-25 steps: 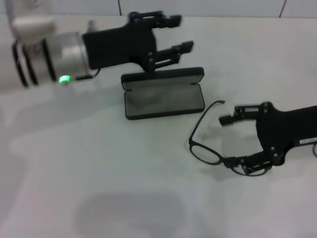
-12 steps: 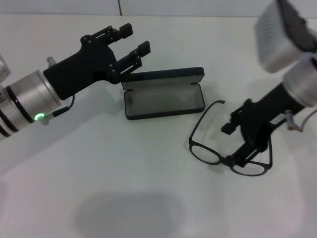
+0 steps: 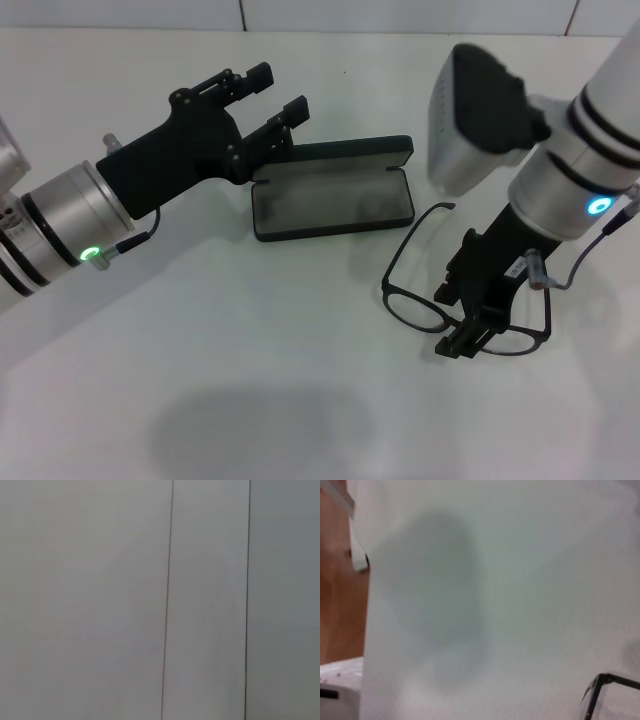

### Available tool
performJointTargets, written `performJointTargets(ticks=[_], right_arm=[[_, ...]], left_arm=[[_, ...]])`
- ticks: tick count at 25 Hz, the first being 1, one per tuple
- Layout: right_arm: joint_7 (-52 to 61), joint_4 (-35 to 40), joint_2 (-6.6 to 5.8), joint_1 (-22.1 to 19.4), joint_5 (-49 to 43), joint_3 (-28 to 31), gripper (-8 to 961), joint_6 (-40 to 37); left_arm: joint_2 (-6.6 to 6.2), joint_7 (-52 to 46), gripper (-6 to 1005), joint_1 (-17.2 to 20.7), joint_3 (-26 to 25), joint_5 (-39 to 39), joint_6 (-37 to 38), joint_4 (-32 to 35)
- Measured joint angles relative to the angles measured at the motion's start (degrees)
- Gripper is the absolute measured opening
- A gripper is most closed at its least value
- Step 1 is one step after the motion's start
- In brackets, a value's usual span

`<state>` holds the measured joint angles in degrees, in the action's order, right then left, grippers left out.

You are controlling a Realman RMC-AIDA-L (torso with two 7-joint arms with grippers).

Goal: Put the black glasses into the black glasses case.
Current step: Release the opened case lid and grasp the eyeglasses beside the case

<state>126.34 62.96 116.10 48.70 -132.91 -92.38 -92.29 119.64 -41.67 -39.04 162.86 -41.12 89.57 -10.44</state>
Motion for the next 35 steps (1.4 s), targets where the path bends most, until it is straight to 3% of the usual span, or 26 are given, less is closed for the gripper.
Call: performJointTargets(ticks=[9,18,23,26,29,30,31,35], right_arm=[[1.9,-0.6,0.10,0.2,-0.4,-5.3,592,2.6],[2.1,-1.9,0.09,0.2,-0.8,-6.2,511,3.6],[1.3,-1.3,-0.01,0.0,-0.9,-5.9,313,3.9],[0.9,-0.6,-0.32,-0.3,-0.9,-5.5,250,3.8],[-0.9,1.6,-0.67,-1.4,-0.8,-2.6,188,0.8],[-3.8,3.4,-0.69,-2.4,-0.8,2.3,172,-3.3],[-3.8,3.4,-0.69,-2.4,-0.8,2.3,156,-3.3],[-11.1,9.1,-0.55,-6.5,2.0,17.5,108,-11.5]], left_arm=[[0.03,0.0,576,0.3,0.0,0.3,-0.1,0.4],[0.14,0.0,574,0.3,0.1,0.5,-0.1,0.4],[0.15,0.0,573,0.1,0.1,0.5,-0.1,0.5],[0.15,-0.3,573,0.1,0.1,0.5,-0.1,0.5],[0.15,-0.9,572,-0.1,0.1,0.2,-0.1,0.5],[0.10,-1.8,572,-0.2,0.1,0.1,0.2,0.5],[0.10,-1.8,572,-0.2,0.1,0.1,0.2,0.5],[-0.13,-4.0,571,-1.1,0.1,0.4,1.3,0.5]])
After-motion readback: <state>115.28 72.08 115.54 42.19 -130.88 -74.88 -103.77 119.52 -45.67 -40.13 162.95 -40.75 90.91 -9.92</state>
